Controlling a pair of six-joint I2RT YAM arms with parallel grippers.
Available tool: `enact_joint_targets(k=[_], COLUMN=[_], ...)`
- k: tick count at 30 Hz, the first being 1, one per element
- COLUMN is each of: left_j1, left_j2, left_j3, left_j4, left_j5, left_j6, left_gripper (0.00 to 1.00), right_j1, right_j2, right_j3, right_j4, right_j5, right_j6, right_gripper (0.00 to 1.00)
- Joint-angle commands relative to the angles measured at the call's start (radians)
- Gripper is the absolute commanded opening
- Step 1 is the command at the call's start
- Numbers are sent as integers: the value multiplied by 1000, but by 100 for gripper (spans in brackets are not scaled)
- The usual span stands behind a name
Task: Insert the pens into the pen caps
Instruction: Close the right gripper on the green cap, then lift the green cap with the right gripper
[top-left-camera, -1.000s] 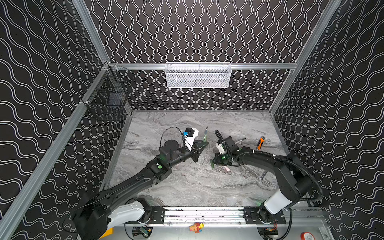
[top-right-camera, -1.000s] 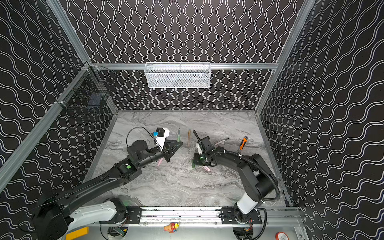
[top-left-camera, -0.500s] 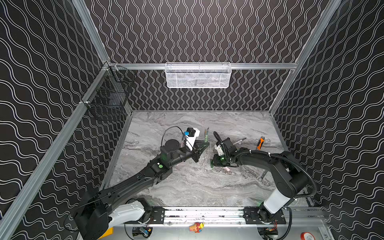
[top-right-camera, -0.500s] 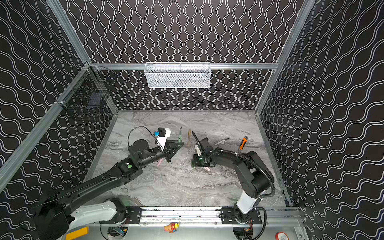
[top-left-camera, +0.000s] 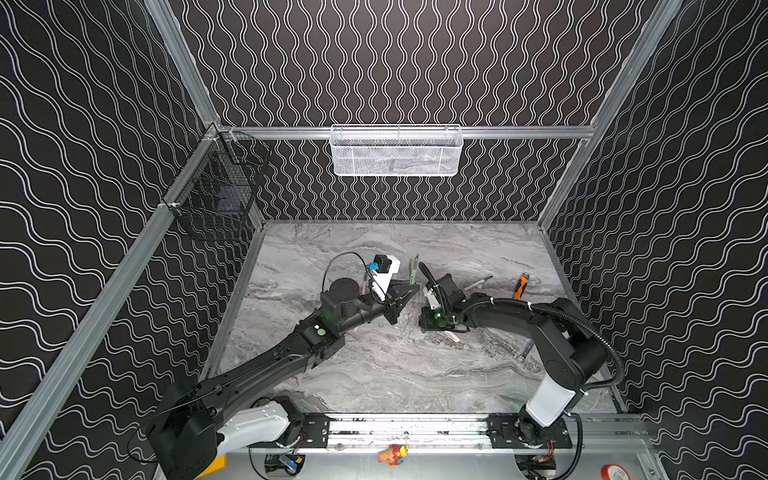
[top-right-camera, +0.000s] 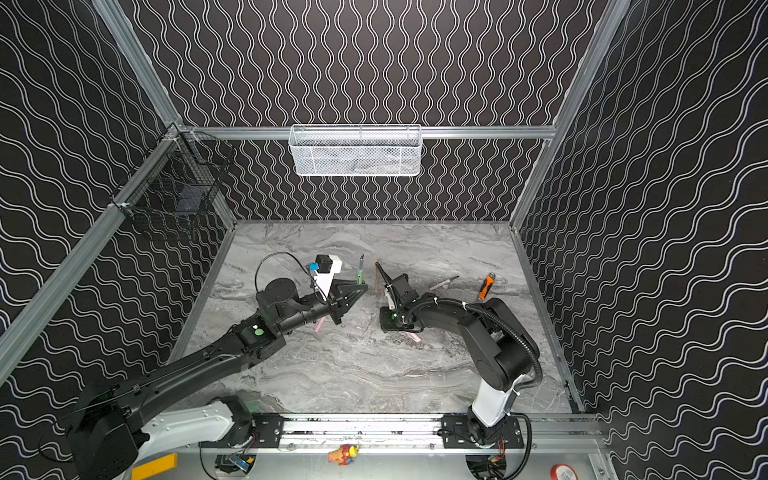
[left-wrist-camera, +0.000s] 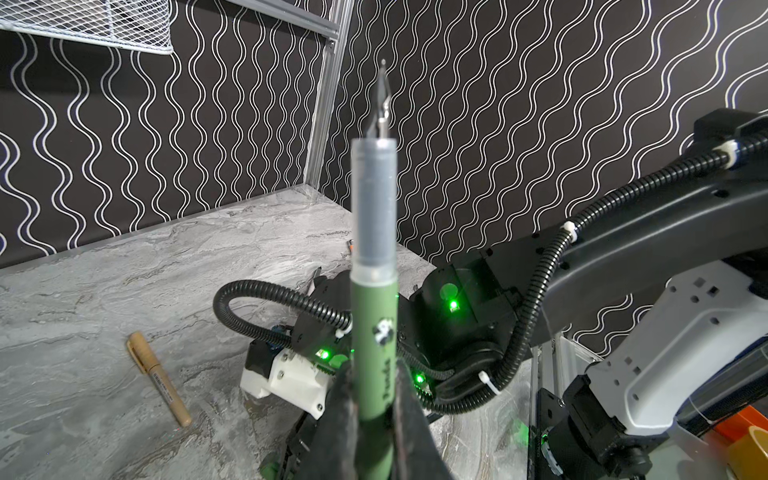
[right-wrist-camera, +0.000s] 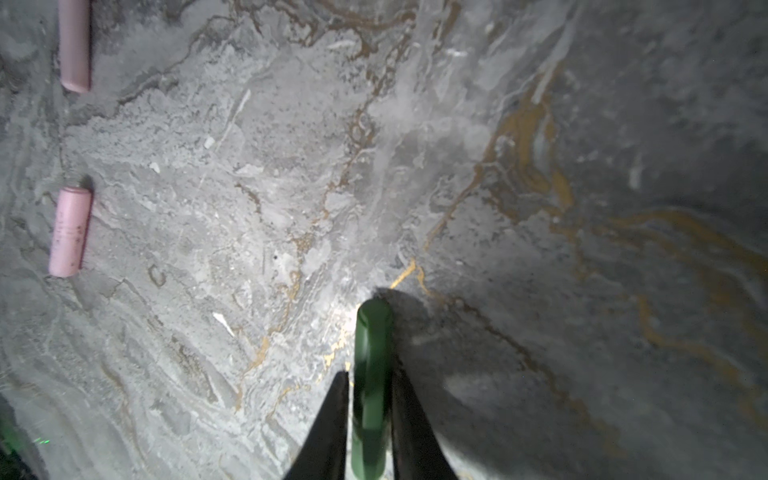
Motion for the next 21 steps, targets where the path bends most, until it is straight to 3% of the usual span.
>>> enact_joint_targets(k=[1,12,21], left_j1=[3,2,2], left_j2=[-1,-13,-45], left_j3=[9,9,-7], left_j4=[27,16,21], left_j5=[-4,-26,-85], left_j6=[3,15,29], left_gripper=[0,0,0], right_j1=[6,32,30], right_j2=[-5,17,-282], right_j3=[9,26,-159], right_j4=[-43,-54,219], right_j5=[33,111,114], right_j6=[17,33,71], right_gripper=[21,15,11])
